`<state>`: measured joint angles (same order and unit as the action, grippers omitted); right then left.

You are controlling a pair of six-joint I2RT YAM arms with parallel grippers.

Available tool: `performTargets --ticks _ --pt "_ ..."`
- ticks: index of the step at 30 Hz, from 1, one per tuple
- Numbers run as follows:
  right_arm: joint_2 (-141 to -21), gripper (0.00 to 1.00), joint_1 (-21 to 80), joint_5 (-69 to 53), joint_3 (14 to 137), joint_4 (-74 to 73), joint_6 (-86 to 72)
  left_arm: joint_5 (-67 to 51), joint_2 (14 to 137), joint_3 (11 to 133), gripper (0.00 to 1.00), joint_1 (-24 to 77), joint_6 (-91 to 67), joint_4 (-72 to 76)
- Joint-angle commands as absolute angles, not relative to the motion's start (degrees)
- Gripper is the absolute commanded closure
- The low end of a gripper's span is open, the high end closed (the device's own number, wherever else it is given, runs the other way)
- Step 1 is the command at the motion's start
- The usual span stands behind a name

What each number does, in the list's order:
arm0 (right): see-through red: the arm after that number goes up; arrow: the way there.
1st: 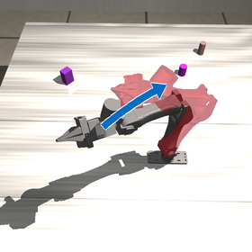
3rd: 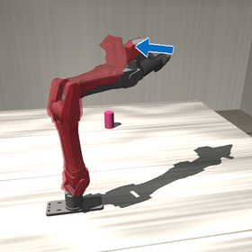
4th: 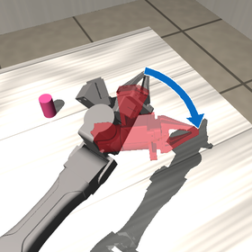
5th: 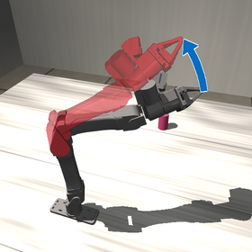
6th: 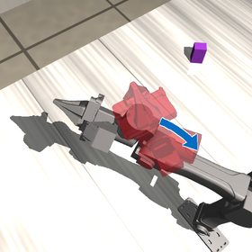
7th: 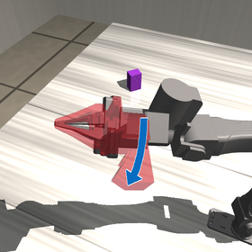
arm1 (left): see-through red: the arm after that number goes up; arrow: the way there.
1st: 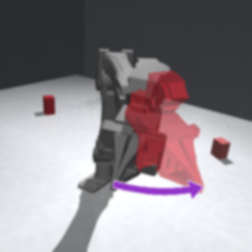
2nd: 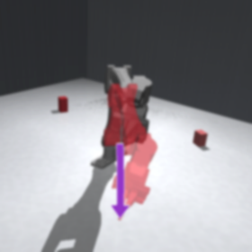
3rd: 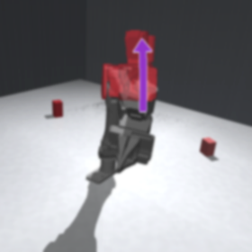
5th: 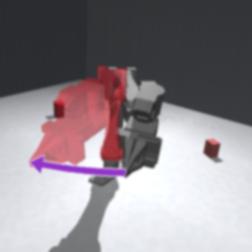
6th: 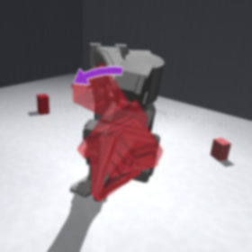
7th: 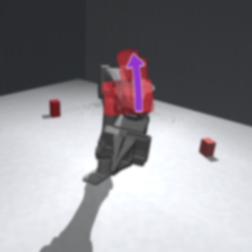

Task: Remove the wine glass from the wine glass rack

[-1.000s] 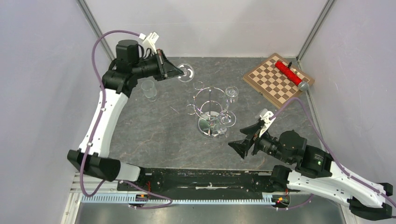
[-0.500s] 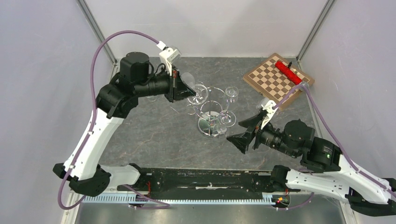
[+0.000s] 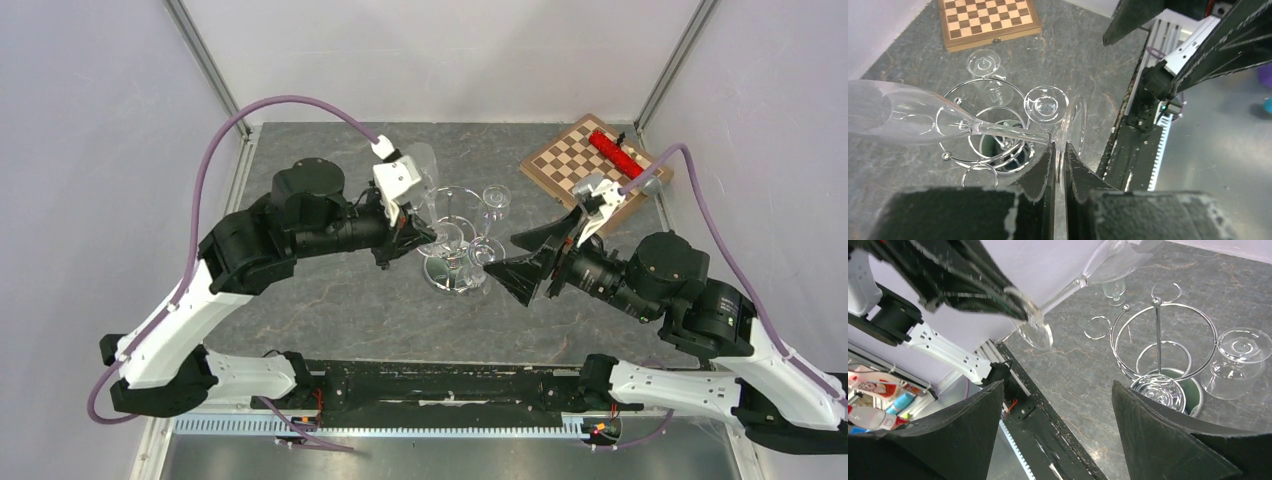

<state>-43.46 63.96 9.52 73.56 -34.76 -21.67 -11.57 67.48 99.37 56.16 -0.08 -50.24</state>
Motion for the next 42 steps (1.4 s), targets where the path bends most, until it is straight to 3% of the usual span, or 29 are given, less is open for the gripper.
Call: performTargets --ticks 1,24,42 --pt "-45.5 0.19 64.1 13.4 77.7 -33.9 -27.5 -0.3 67.6 99.1 0.98 61.6 8.9 -47.7" --pt "-54.2 0.25 63.4 14.8 81.7 -31.4 -32.5 34.1 65.2 86.6 0.98 89.9 20.7 -35.0" --pt "-58.2 0.42 54.4 -4.5 78.4 -27.2 -34.6 40.9 63.7 81.6 0.98 93.5 24.8 -28.6"
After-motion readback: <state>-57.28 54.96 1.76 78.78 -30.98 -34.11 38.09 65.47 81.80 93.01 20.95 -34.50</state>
